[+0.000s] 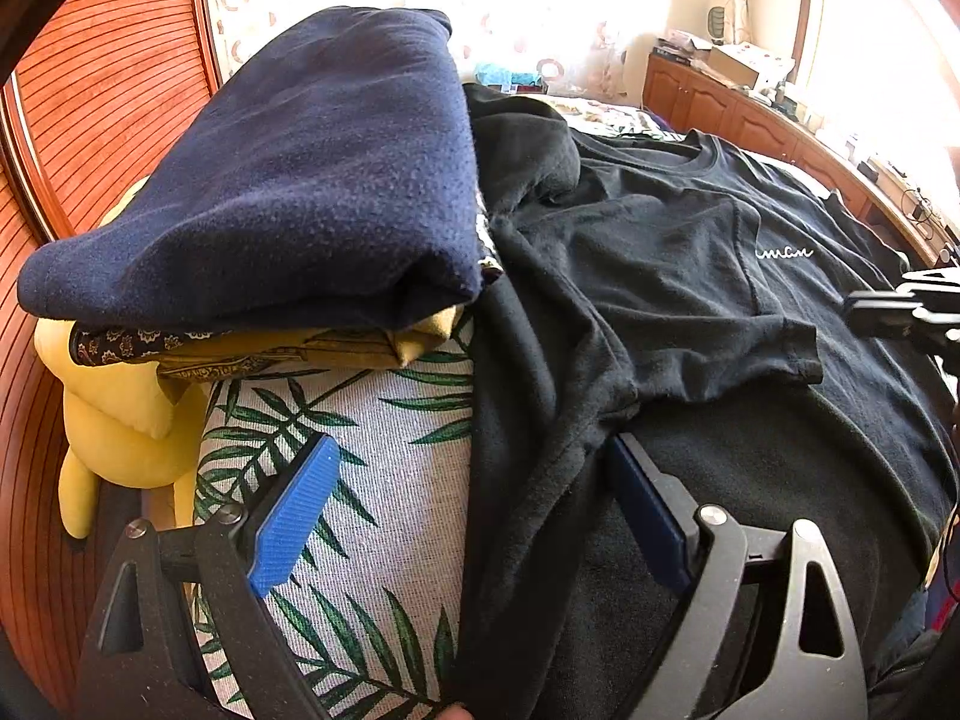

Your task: Fold small clothes

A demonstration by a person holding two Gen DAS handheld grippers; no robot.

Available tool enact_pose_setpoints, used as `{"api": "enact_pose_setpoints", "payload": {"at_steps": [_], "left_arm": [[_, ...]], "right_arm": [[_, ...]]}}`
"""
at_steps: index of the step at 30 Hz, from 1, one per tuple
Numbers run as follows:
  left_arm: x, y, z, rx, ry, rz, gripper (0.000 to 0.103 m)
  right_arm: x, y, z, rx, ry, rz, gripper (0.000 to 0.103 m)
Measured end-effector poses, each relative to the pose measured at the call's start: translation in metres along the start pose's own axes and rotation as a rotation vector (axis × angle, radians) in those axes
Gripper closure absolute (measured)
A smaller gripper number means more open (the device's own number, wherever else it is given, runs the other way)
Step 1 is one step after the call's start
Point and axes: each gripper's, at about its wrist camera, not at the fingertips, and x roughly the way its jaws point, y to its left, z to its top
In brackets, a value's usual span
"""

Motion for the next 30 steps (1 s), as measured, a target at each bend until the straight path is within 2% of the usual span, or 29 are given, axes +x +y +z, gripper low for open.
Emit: {"api": "enact_pose_setpoints", "payload": {"at_steps": [3, 6, 7, 8, 12, 15, 22, 25, 30], "left_arm": [[-0.004, 0.001, -0.001, -0.002, 0.001, 0.034, 0.013], [-0.019, 0.003, -0.003, -0.007, -0.043, 0.061, 0.013], [-0.026, 0.003, -0.003, -0.013, -0.065, 0.058, 0.013], [-0.033, 0.003, -0.002, -0.018, -0.083, 0.053, 0.013], [-0.054, -0.009, 0.012, -0.012, -0.132, 0.048, 0.013], [-0.056, -0.029, 0.029, 0.012, -0.147, 0.007, 0.013], [-0.024, -0.097, 0.061, 0.114, -0.139, -0.062, 0.013], [-0.006, -0.124, 0.071, 0.158, -0.121, -0.093, 0.013], [0.016, -0.157, 0.078, 0.211, -0.079, -0.134, 0.013]], "right_arm": [[-0.017, -0.01, -0.008, 0.024, -0.067, -0.071, 0.086], [-0.038, -0.031, -0.02, 0.058, -0.125, -0.13, 0.06], [-0.046, -0.039, -0.026, 0.075, -0.135, -0.141, 0.048], [-0.048, -0.043, -0.029, 0.089, -0.144, -0.152, 0.046], [-0.074, -0.075, -0.051, 0.158, -0.17, -0.235, 0.046], [-0.089, -0.102, -0.065, 0.22, -0.194, -0.285, 0.046], [-0.128, -0.156, -0.094, 0.327, -0.232, -0.405, 0.046], [-0.141, -0.178, -0.114, 0.384, -0.225, -0.425, 0.046], [-0.151, -0.202, -0.122, 0.466, -0.214, -0.448, 0.046]]}}
